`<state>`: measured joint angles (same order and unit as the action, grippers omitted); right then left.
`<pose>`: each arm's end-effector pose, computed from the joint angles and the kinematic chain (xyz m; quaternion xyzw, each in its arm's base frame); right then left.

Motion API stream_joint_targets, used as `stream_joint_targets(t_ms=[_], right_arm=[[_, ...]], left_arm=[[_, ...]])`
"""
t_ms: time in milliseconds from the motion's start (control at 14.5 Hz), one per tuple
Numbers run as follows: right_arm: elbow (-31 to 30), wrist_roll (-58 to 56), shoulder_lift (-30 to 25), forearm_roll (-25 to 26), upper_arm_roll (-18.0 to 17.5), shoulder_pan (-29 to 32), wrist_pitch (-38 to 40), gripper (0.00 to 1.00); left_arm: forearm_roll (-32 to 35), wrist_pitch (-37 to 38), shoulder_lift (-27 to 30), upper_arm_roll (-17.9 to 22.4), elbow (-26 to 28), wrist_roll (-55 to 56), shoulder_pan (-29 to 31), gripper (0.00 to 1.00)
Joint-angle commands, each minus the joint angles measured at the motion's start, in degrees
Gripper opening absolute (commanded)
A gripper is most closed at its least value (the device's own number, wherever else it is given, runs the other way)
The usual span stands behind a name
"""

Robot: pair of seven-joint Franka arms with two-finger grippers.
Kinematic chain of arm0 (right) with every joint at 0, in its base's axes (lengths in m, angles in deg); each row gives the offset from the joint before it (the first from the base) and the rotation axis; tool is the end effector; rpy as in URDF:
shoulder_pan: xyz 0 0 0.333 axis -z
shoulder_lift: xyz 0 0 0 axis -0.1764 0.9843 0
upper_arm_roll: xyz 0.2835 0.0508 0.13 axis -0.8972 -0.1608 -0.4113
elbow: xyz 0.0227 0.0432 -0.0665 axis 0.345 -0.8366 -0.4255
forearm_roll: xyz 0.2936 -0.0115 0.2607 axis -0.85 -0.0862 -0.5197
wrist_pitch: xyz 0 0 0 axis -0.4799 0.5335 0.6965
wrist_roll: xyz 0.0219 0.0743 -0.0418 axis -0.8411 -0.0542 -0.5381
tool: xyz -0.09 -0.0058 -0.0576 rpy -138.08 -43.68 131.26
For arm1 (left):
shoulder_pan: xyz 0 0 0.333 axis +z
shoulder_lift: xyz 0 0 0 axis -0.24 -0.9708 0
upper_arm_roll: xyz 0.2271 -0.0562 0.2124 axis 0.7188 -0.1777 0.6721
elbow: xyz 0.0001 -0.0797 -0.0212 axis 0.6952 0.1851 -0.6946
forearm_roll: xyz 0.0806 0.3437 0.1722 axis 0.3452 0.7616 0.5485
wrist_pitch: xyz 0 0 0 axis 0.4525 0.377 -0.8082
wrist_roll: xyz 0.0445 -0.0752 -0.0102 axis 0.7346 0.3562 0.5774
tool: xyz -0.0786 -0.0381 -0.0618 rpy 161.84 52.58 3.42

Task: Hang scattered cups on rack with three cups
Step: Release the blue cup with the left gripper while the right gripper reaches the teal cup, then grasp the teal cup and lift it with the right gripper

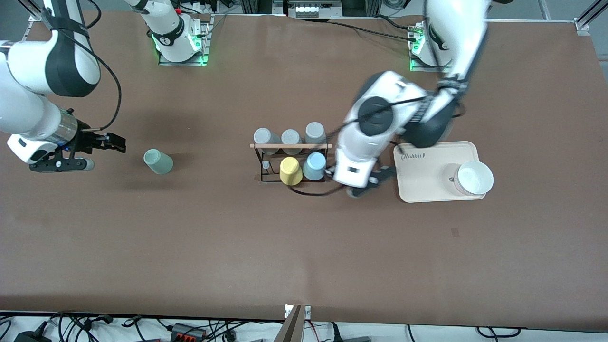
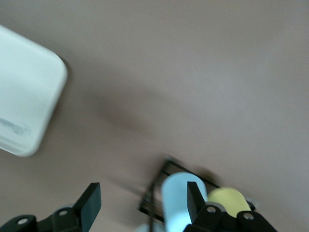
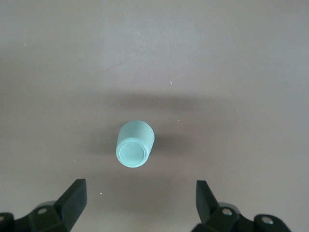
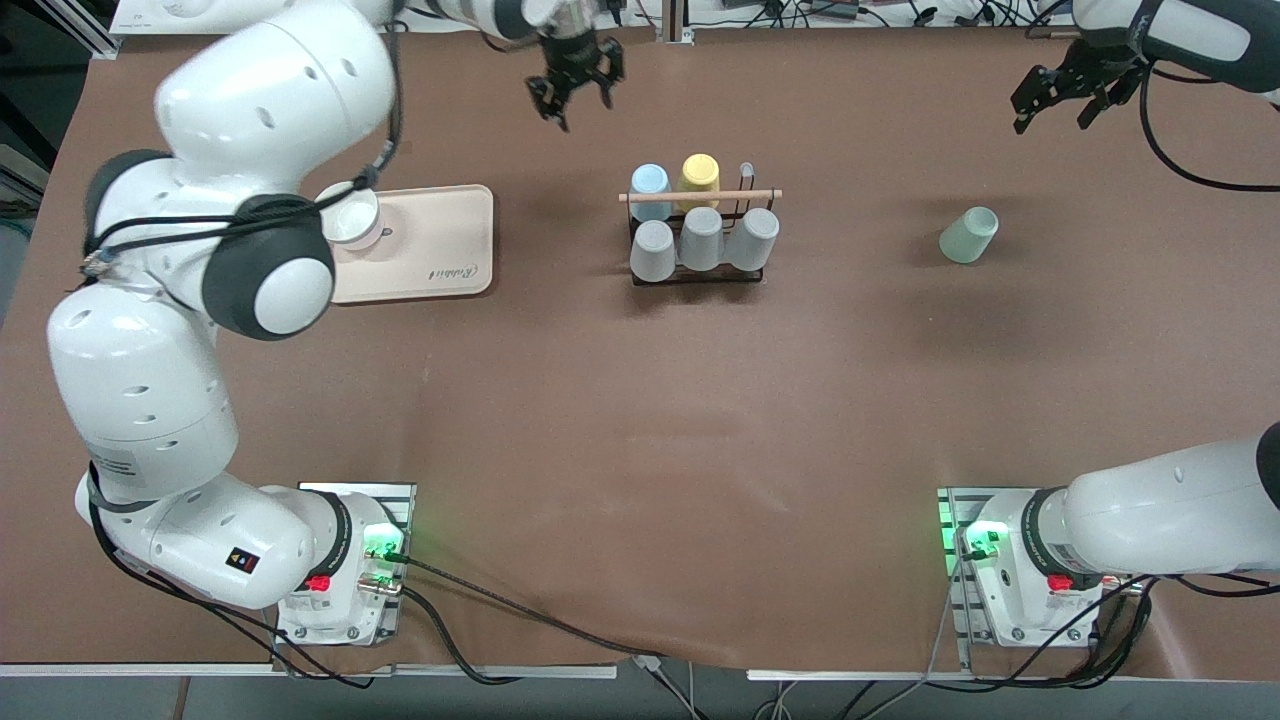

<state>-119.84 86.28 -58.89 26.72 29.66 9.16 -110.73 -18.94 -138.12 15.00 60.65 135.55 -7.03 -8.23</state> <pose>0.5728 -0.0101 0.4099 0.9982 0.0267 -0.0506 0.0158 0.6251 -0.3493 0.4143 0.9614 0.2717 -0.0386 0.0214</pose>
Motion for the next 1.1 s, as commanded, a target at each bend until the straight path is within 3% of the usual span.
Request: stream_joint_targets(t_ms=[0, 138, 690, 828, 1034], right_arm=[[-5.0, 3.4, -1.1, -0.5, 0.1, -0.5, -4.2, 1.0], [-6.8, 4.3, 0.3, -0.2, -0.1, -1.3, -7.4, 1.0], [-13.1, 4.4, 7.6, -0.3, -0.2, -1.5, -23.9, 1.0], [-15.1, 4.4, 8.7, -0.4, -0.2, -2.3, -27.6, 1.0], [-16.1, 6.4, 9.1, -0.3, -0.2, -2.7, -28.0, 1.0]], left_arm=[[1.8, 2.9, 4.3, -0.3, 1.4, -4.4, 4.6, 0.8], [3.9, 4.6, 5.5, -0.6, 1.5, -6.1, 8.0, 0.8], [3.7, 10.9, 15.4, -2.5, 5.9, -34.8, 22.6, 0.9], [3.7, 10.9, 18.2, -1.0, 8.0, -40.1, 22.9, 0.92], [3.5, 11.3, 23.7, 4.2, 12.0, -48.4, 21.3, 0.94]])
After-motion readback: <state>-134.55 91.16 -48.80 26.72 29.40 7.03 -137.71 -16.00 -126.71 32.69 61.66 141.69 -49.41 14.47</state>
